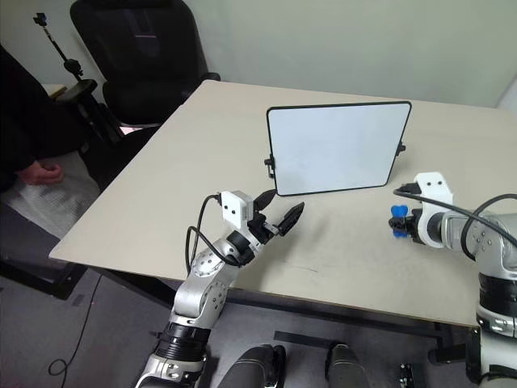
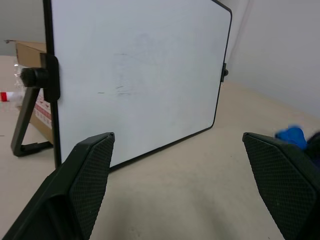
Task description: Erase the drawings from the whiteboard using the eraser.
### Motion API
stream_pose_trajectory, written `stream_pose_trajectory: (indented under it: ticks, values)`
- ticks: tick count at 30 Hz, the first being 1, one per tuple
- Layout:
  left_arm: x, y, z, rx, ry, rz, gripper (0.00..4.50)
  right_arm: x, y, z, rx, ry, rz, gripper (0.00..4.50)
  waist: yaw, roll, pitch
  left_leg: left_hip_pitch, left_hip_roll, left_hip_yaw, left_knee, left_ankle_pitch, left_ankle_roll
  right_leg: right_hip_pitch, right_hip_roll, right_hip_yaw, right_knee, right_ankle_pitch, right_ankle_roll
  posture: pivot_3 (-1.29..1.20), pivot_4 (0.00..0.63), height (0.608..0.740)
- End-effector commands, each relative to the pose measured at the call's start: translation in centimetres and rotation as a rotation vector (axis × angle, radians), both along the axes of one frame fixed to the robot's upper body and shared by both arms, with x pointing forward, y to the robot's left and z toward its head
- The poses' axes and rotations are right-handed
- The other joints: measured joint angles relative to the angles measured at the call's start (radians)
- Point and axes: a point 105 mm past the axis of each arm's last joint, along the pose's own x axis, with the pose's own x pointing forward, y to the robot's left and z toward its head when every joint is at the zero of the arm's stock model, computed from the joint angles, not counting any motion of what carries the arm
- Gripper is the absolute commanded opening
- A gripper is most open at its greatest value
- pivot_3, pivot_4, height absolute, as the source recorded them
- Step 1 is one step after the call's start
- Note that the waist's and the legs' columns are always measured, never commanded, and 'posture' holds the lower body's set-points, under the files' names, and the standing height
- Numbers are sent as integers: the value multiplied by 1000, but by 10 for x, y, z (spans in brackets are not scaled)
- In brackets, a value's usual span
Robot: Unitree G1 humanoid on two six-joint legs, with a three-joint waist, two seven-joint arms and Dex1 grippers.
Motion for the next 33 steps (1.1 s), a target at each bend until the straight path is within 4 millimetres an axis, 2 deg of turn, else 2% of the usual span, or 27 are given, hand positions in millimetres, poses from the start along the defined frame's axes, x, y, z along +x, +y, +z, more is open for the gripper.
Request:
stream_pose_trajectory:
  ticks: [1,2,3,5,8,11,13,15,16,17,18,21,23,24,27,33]
  values:
    - [-2,-6,12,-15,-48,-21,4500,-5,-3,55,-13,-369,33,2156,2,0,0,0,0,-1,0,0,0,1,0,0,0,0,0,0,150,740]
    - [-3,-6,12,-17,-46,-26,4500,-8,-3,61,-23,-436,39,2156,2,0,0,0,0,-1,0,0,0,2,0,0,0,0,0,0,150,740]
    - [-3,-7,12,-19,-44,-31,4500,-12,-1,56,5,-423,53,2156,2,0,0,0,0,0,0,1,0,2,0,0,0,0,0,0,150,740]
    - [-3,-8,12,-19,-43,-34,4500,-21,4,36,91,-315,63,2156,0,-1,0,1,0,-1,0,1,0,5,0,0,-2,0,0,0,150,740]
    - [-3,-8,11,-16,-44,-39,4500,-27,8,17,63,-252,75,2156,0,-1,0,4,0,-1,0,1,0,9,0,0,-5,-1,1,0,150,740]
    - [-2,-9,12,-15,-42,-46,4500,-26,7,15,96,-253,58,2156,-3,-1,0,4,0,-1,0,1,0,9,0,1,-7,-1,1,0,150,740]
    - [-2,-9,11,-13,-43,-46,4500,-25,4,11,116,-188,38,2156,-6,-1,0,4,0,-1,0,1,0,9,0,1,-8,-1,1,0,150,740]
    - [-2,-8,12,-12,-43,-45,4500,-26,8,8,173,-115,63,2156,-6,-1,0,4,0,-1,0,1,0,10,1,1,-10,-1,1,0,150,740]
    - [-2,-8,12,-11,-43,-45,4500,-28,11,4,167,-72,80,2156,-6,-1,0,4,0,-1,0,1,0,11,1,1,-11,-1,1,0,150,740]
    - [-2,-8,12,-12,-43,-45,4500,-27,5,-1,82,-53,55,2156,-6,-1,0,4,0,-1,-1,1,0,11,1,1,-11,-1,1,0,150,740]
    - [-2,-8,12,-12,-43,-45,4500,-24,5,2,85,-80,51,2156,-5,-1,0,4,0,-1,-1,1,0,12,1,1,-12,-1,1,0,150,740]
    - [-3,-7,11,-14,-43,-42,4500,-26,32,32,275,-172,189,2156,-4,0,0,4,0,-2,-2,1,0,13,1,1,-14,-1,1,0,150,740]
    - [-3,-6,11,-14,-44,-38,4500,-22,22,23,142,-157,128,2156,-4,0,0,3,0,-1,-2,1,1,13,1,1,-14,-1,1,0,150,740]
    - [-3,-6,11,-15,-43,-37,4500,-22,21,21,130,-155,122,2156,-1,-1,0,3,0,-1,-2,1,1,13,2,1,-14,-1,1,0,150,740]
    - [-3,-5,11,-16,-44,-33,4500,-20,24,32,62,-280,151,2156,2,-1,-1,2,0,-2,-2,2,2,13,1,1,-15,-1,1,0,150,740]
    - [-3,-4,11,-25,-39,-36,4500,-18,18,31,48,-329,121,2156,1,-1,-1,0,-1,-1,-2,-1,2,11,1,1,-14,-1,3,0,150,740]
